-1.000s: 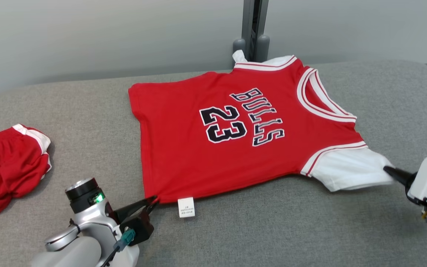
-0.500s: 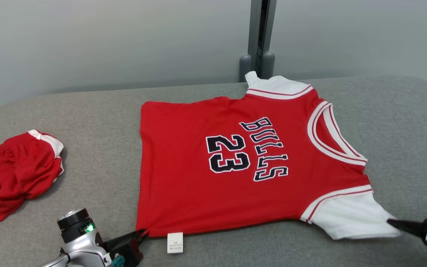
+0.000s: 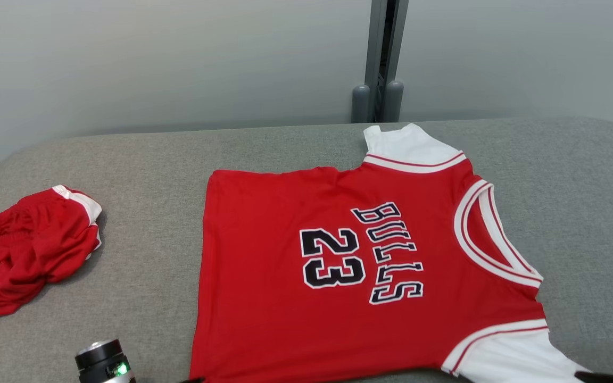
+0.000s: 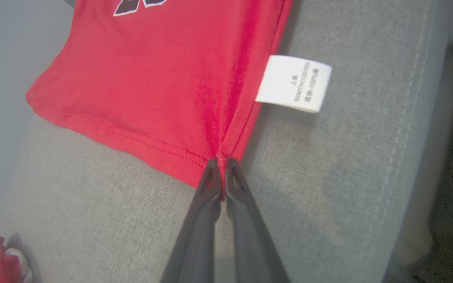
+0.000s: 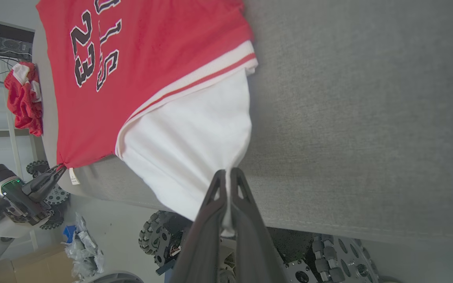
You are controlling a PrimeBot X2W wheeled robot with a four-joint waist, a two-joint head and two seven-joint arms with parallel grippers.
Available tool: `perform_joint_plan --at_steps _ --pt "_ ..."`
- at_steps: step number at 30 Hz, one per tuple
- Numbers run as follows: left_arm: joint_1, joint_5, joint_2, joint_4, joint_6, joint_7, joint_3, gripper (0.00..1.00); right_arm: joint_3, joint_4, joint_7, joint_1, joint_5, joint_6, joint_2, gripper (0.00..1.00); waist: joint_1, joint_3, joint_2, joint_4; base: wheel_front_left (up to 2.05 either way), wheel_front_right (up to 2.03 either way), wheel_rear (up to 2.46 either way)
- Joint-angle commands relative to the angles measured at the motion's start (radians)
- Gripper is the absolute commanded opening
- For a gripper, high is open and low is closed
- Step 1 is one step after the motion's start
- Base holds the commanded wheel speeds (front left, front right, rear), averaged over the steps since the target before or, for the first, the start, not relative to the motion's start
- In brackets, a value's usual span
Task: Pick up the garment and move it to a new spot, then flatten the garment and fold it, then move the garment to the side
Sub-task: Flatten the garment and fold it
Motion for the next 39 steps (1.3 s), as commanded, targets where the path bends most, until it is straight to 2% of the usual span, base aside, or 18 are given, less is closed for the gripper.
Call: perform_joint_plan --at_steps 1,10,16,20,21,25,31,36,39 --pt "0.027 -0.011 0.026 -0.026 0.001 0.014 -0.002 0.0 -0.03 -0.019 0.019 0.038 -0.005 0.0 0.003 0.0 0.0 0.0 -0.0001 0.001 0.0 0.0 0.0" --pt "0.091 -0.065 0.105 -0.216 0.02 0.083 0.005 0.0 -0.168 -0.154 0.137 0.177 -0.097 0.0 0.07 0.0 0.0 0.008 -0.0001 0.013 0.0 0.0 0.0" --pt "0.098 -0.093 0.145 -0.301 0.03 0.104 0.022 0.0 -0.283 -0.249 0.218 0.188 -0.179 0.0 0.176 0.0 0.0 0.024 -0.0001 0.02 0.0 0.0 0.0" --pt "0.082 -0.115 0.145 -0.324 0.037 0.099 0.04 0.0 -0.347 -0.302 0.273 0.155 -0.24 0.0 0.26 0.0 0.0 0.029 -0.0001 0.025 0.0 0.0 0.0" --pt "0.082 -0.115 0.145 -0.324 0.037 0.099 0.04 0.0 -0.347 -0.302 0.273 0.155 -0.24 0.0 0.26 0.0 0.0 0.029 -0.0001 0.025 0.0 0.0 0.0" --pt "0.066 -0.143 0.146 -0.335 0.027 0.092 0.048 0.0 -0.405 -0.34 0.327 0.108 -0.294 0.0 0.336 0.0 0.0 0.036 -0.0001 0.025 0.0 0.0 0.0" --pt "0.056 -0.27 0.141 -0.354 0.029 0.066 0.115 0.0 -0.477 -0.378 0.371 0.012 -0.359 0.0 0.423 0.0 0.0 0.043 -0.0001 0.023 0.0 0.0 0.0" --pt "0.036 -0.356 0.132 -0.367 0.033 0.034 0.175 0.0 -0.514 -0.385 0.344 -0.074 -0.402 0.0 0.466 0.0 0.0 0.058 -0.0001 0.025 0.0 0.0 0.0" --pt "0.021 -0.4 0.103 -0.346 0.038 0.006 0.206 0.0 -0.507 -0.379 0.296 -0.129 -0.422 0.0 0.478 0.0 0.0 0.078 -0.0001 0.028 0.0 0.0 0.0"
